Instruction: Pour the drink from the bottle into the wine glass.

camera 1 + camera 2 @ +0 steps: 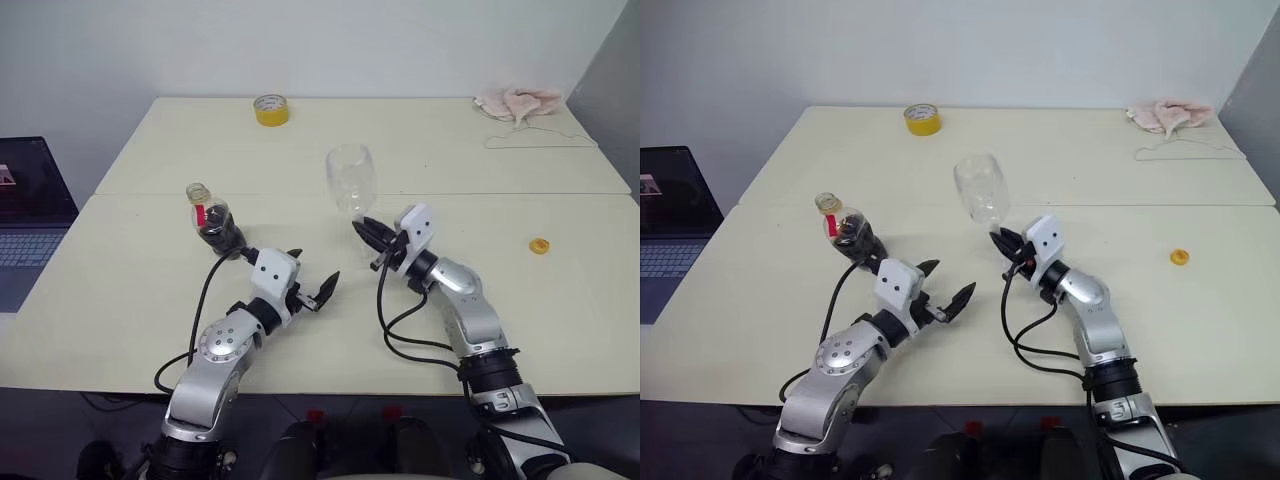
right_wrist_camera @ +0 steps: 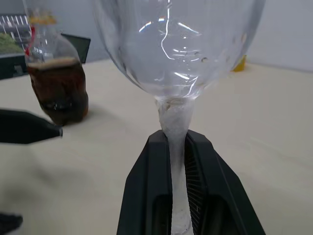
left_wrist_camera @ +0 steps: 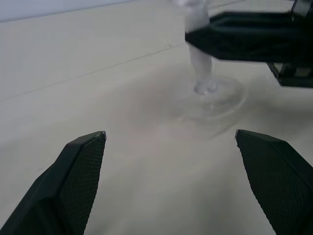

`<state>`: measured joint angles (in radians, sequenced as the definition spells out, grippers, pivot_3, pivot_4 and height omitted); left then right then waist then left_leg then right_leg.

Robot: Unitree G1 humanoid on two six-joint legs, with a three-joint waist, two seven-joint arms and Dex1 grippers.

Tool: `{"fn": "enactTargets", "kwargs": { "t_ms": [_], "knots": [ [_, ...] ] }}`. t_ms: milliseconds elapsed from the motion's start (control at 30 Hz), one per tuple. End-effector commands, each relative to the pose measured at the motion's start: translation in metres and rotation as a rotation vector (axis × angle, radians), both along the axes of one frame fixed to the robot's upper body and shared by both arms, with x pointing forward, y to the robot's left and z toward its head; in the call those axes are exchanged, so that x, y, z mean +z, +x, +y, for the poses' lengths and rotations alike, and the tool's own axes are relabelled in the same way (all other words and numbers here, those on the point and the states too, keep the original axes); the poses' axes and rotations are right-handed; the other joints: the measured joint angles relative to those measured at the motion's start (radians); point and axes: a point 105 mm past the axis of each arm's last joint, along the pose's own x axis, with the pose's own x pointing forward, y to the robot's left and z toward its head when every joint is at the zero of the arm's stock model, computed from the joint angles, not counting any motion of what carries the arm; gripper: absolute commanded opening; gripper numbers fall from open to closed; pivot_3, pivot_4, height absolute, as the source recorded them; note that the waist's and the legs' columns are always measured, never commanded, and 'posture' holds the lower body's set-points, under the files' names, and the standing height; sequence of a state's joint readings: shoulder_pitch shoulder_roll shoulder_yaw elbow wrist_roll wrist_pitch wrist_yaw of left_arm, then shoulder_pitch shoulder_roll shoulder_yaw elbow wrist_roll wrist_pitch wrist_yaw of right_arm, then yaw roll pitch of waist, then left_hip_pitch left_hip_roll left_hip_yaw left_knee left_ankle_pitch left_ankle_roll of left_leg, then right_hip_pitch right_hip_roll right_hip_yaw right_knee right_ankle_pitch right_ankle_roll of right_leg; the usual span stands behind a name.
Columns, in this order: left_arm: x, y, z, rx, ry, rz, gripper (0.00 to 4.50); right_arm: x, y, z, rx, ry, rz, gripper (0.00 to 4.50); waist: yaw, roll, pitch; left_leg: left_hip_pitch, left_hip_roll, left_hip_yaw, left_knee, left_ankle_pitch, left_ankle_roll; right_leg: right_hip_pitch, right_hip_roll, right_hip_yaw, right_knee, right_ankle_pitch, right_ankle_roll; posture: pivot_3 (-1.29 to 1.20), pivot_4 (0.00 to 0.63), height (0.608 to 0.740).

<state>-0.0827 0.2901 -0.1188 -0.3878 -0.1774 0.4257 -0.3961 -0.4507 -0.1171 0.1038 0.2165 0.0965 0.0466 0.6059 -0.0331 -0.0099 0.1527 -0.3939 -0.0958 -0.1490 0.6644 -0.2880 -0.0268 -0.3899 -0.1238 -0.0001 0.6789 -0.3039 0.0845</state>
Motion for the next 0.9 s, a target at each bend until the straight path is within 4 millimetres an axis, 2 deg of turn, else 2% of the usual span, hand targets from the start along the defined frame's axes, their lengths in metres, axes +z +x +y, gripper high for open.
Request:
{"fn": "enactTargets", "kwargs": {
  "t_ms": [33, 133, 367, 633, 900],
  "knots": [
    [0.008, 0.000, -0.002, -0.014, -0.009, -0.038, 4.50, -0.001, 0.002, 0.000, -0.024, -0.012, -0.018, 0.13, 0.000, 0.000, 0.000, 0.000, 0.000, 0.000, 0.000, 0.000, 0.000, 0.000, 0.000, 0.001, 0.000, 0.000, 0.000, 0.00, 0.150, 0.740],
    [0.008, 0.000, -0.002, -0.016, -0.009, -0.039, 4.50, -0.001, 0.004, -0.002, -0.041, 0.002, -0.021, 0.13, 0.000, 0.000, 0.000, 0.002, 0.001, 0.001, -0.001, 0.000, 0.000, 0.001, 0.000, 0.001, 0.000, 0.000, 0.000, 0.00, 0.150, 0.740],
    [0.008, 0.000, -0.001, -0.019, -0.001, -0.039, 4.50, -0.023, -0.002, -0.015, -0.002, -0.088, 0.053, 0.13, 0.001, 0.000, -0.001, 0.003, 0.000, 0.001, -0.001, 0.000, 0.000, 0.002, 0.000, 0.002, 0.000, 0.000, 0.000, 0.00, 0.150, 0.740],
    [0.007, 0.000, -0.001, -0.020, 0.005, -0.035, 4.50, -0.028, -0.014, -0.030, 0.041, -0.094, 0.116, 0.13, 0.005, -0.001, -0.001, 0.003, 0.000, 0.001, -0.001, 0.000, 0.000, 0.002, 0.000, 0.002, -0.001, 0.000, 0.000, 0.00, 0.150, 0.740],
    [0.007, 0.000, -0.002, -0.026, 0.008, -0.036, 4.50, -0.021, -0.017, -0.018, 0.100, -0.103, 0.118, 0.13, 0.005, -0.001, -0.002, 0.003, 0.000, 0.001, -0.001, 0.000, 0.000, 0.003, 0.000, 0.002, -0.001, 0.000, 0.000, 0.00, 0.150, 0.740]
  ]
}}
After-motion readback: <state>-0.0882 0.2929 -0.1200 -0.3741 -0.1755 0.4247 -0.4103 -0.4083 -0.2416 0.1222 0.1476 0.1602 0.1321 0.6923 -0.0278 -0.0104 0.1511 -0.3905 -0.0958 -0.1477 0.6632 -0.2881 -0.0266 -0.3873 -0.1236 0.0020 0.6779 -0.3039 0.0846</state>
